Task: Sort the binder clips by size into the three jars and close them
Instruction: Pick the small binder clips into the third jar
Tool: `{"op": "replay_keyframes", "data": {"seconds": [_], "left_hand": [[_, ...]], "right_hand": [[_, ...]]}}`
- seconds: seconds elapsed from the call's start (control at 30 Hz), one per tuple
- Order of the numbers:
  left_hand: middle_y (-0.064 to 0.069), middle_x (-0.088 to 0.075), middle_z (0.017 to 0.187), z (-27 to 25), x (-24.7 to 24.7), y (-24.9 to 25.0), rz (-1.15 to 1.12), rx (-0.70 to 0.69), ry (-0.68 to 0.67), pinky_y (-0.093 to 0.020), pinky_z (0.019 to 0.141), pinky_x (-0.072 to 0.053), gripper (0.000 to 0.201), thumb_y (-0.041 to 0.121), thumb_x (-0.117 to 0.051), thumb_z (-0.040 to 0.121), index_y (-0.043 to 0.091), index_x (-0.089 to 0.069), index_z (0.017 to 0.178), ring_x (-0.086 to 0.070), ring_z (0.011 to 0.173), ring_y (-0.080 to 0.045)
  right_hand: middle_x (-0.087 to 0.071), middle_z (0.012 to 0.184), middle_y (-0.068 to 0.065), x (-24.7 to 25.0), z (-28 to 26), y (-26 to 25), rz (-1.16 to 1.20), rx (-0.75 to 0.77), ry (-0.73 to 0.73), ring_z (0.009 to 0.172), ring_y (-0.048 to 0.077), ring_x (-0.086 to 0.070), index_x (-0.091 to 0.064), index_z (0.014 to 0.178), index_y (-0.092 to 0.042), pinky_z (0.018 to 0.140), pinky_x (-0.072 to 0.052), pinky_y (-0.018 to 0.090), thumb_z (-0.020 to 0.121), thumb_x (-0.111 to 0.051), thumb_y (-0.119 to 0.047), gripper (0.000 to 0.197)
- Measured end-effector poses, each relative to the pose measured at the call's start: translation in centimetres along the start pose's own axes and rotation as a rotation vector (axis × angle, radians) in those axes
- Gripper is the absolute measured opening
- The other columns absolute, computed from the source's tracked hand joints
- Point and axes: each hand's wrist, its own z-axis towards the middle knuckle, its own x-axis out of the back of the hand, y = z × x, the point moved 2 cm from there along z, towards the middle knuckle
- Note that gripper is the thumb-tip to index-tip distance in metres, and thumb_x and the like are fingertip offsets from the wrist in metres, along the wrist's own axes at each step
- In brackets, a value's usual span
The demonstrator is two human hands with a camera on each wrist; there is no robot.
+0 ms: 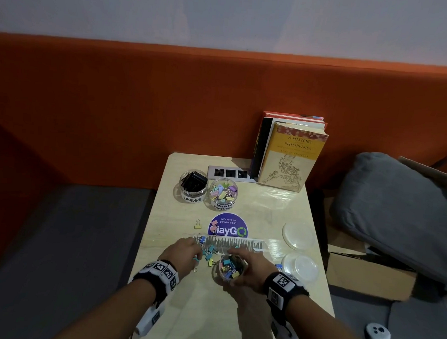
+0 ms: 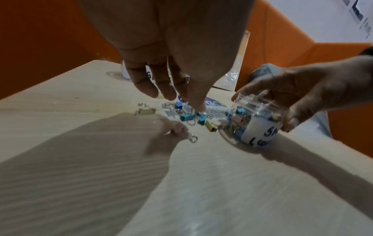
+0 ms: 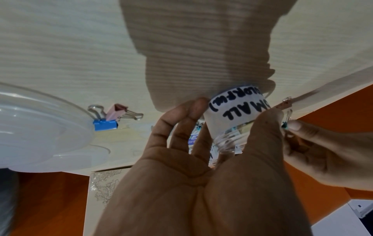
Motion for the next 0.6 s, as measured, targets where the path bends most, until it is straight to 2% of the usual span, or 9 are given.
{"op": "replay_keyframes", "data": {"seconds": [0.13, 0.3, 0.4, 0.5, 0.6], "left_hand": [[0.006, -0.058, 0.102, 0.3, 1.5, 1.6, -0.189, -0.041, 0.077, -0.031, 0.086, -0.048, 0.006, 0.022, -0.062, 0.091, 0.025, -0.063, 0.095, -0.055, 0.095, -0.015], [0.014, -0.06, 0.092, 0.7, 2.3, 4.8, -0.328, -0.186, 0.108, -0.022, 0.077, -0.045, 0.016, 0.025, -0.071, 0.086, 0.025, -0.066, 0.101, -0.054, 0.083, -0.006], [0.014, -0.062, 0.098, 0.9, 2.0, 5.0, -0.308, -0.177, 0.124, -0.023, 0.082, -0.047, 0.018, 0.026, -0.068, 0.088, 0.027, -0.065, 0.105, -0.055, 0.09, -0.006], [0.005, -0.063, 0.106, 0.7, 1.7, 3.5, -0.229, -0.1, 0.153, -0.028, 0.086, -0.047, 0.013, 0.022, -0.058, 0.094, 0.022, -0.065, 0.104, -0.056, 0.098, -0.015], [0.002, -0.061, 0.111, 0.0, 1.2, 0.7, -0.099, 0.011, 0.083, -0.03, 0.087, -0.046, 0.017, 0.02, -0.052, 0.095, 0.022, -0.065, 0.107, -0.057, 0.103, -0.019]], "right_hand": [[-0.054, 0.14, -0.01, -0.1, 0.0, -0.1, 0.01, 0.005, 0.001, 0.124, 0.015, -0.053, -0.042, 0.14, -0.044, 0.104, -0.044, 0.032, 0.066, -0.087, -0.038, 0.087], [-0.059, 0.134, -0.01, -0.2, -0.1, -0.5, 0.033, 0.024, 0.006, 0.12, 0.013, -0.056, -0.043, 0.14, -0.043, 0.1, -0.045, 0.028, 0.067, -0.087, -0.034, 0.086], [-0.058, 0.135, -0.008, -0.1, -0.3, -0.6, 0.027, 0.041, 0.014, 0.121, 0.013, -0.056, -0.041, 0.142, -0.042, 0.1, -0.045, 0.027, 0.068, -0.086, -0.033, 0.087], [-0.056, 0.138, -0.008, -0.2, -0.4, -0.6, 0.021, 0.037, 0.012, 0.123, 0.014, -0.054, -0.043, 0.141, -0.04, 0.102, -0.045, 0.028, 0.068, -0.086, -0.034, 0.085], [-0.054, 0.141, -0.008, -0.1, -0.4, -0.7, 0.021, 0.036, 0.006, 0.125, 0.015, -0.052, -0.042, 0.142, -0.04, 0.104, -0.044, 0.03, 0.068, -0.086, -0.034, 0.086]]}}
